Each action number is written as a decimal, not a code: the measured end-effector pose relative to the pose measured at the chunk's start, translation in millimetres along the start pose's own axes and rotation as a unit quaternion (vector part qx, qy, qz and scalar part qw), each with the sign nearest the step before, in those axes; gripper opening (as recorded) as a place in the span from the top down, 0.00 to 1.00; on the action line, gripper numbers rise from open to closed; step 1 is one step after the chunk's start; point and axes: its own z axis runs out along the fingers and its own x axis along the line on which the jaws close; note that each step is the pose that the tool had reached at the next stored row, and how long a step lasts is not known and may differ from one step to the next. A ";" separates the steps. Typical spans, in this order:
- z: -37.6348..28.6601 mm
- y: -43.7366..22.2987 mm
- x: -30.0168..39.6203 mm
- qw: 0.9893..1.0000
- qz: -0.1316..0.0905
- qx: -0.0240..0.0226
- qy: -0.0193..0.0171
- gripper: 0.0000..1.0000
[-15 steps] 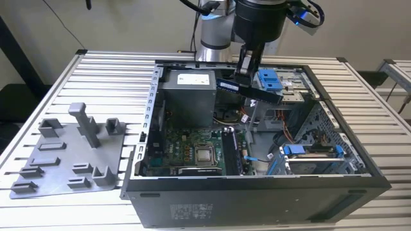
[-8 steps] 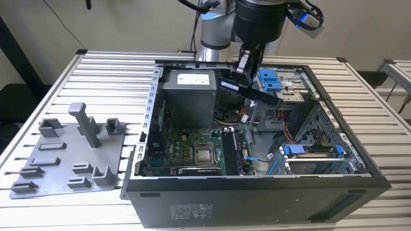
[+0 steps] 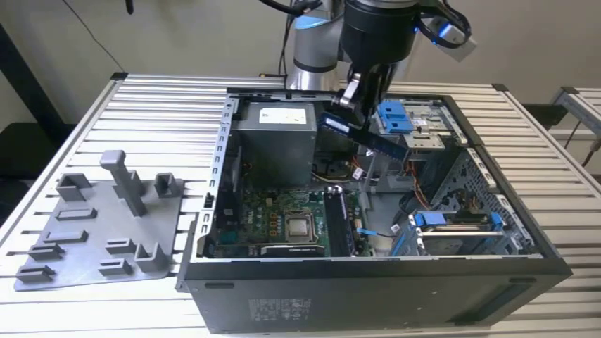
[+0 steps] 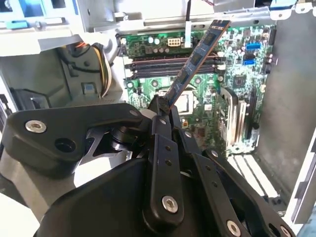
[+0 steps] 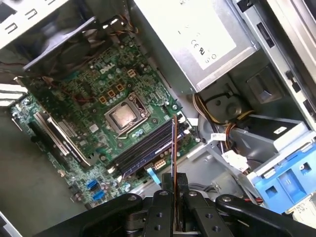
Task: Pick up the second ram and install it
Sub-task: 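Insert the second ram into the second slot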
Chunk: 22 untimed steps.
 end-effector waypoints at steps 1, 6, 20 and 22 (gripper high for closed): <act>0.1 0.0 0.0 1.000 0.008 0.000 0.000 0.86; 0.7 0.0 0.0 0.999 0.047 0.003 0.001 0.86; 1.9 -0.5 -0.3 0.990 0.139 0.008 0.004 0.86; 2.0 -0.9 -0.6 0.990 0.142 0.008 0.004 0.86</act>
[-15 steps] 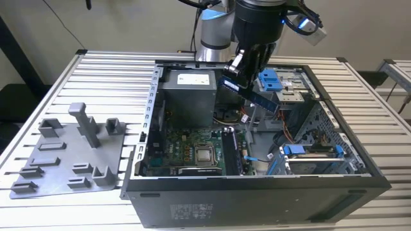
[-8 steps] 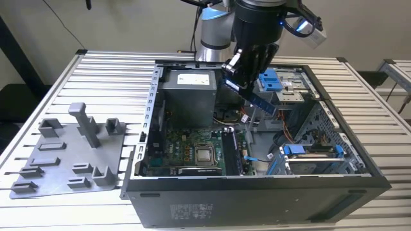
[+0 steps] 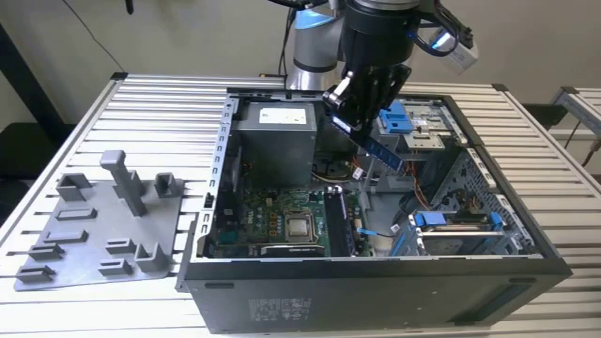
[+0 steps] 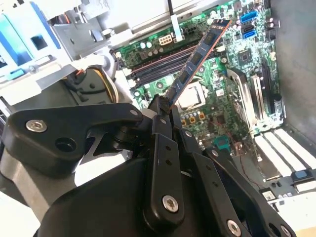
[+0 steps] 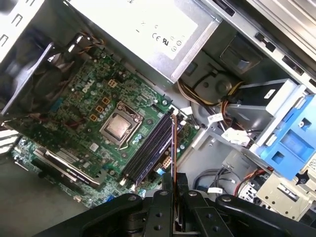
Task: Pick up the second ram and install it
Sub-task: 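Insert the second ram into the second slot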
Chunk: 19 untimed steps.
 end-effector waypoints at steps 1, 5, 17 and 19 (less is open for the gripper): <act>0.0 -0.2 -0.3 1.000 0.002 0.000 0.000 0.86; 0.1 -0.4 -0.6 1.000 0.017 0.000 0.001 0.86; 1.0 -0.6 -0.9 0.997 0.075 0.001 0.006 0.86; 1.3 -0.6 -0.9 0.996 0.084 0.002 0.007 0.86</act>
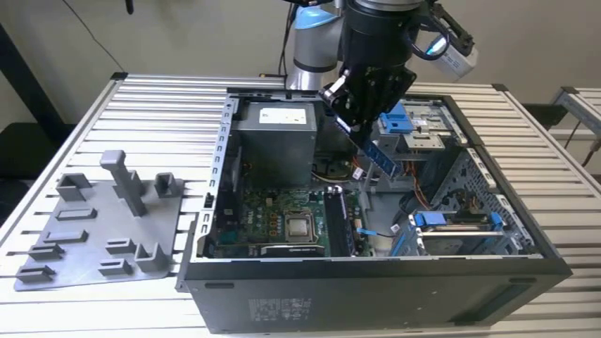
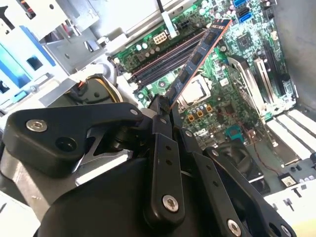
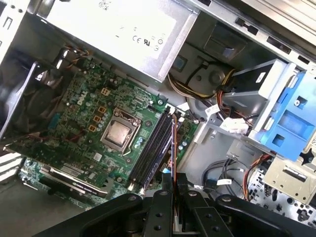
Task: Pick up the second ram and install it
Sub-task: 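Insert the second ram into the second slot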
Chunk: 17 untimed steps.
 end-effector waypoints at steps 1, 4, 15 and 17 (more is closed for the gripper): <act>0.2 0.0 0.0 1.000 0.006 0.000 0.000 0.86; 0.9 0.0 0.0 1.000 0.028 0.001 0.001 0.86; 2.7 0.0 0.1 0.994 0.108 0.002 0.001 0.86; 2.9 0.1 0.0 0.993 0.121 0.003 0.002 0.86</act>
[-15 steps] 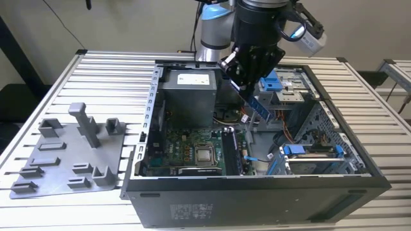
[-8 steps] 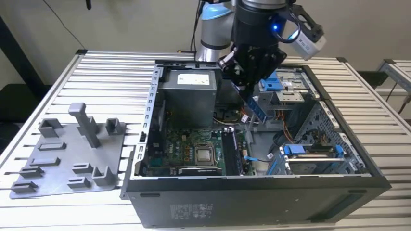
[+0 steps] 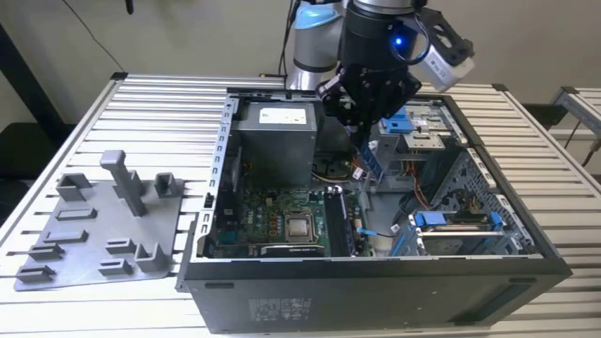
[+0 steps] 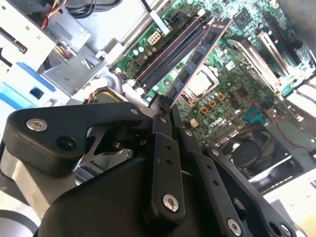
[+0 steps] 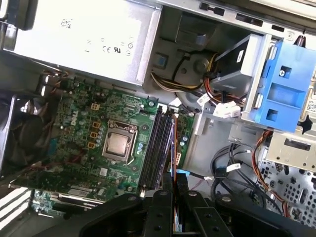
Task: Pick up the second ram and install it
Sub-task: 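Insert the second ram into the second slot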
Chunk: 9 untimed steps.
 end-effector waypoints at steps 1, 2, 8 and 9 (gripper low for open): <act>0.1 0.0 0.0 1.000 0.007 0.000 0.000 0.86; 0.2 0.0 0.0 1.000 0.015 0.001 0.000 0.86; 1.4 0.1 0.1 0.998 0.066 0.003 0.001 0.86; 1.6 0.1 0.1 0.997 0.073 0.004 0.001 0.86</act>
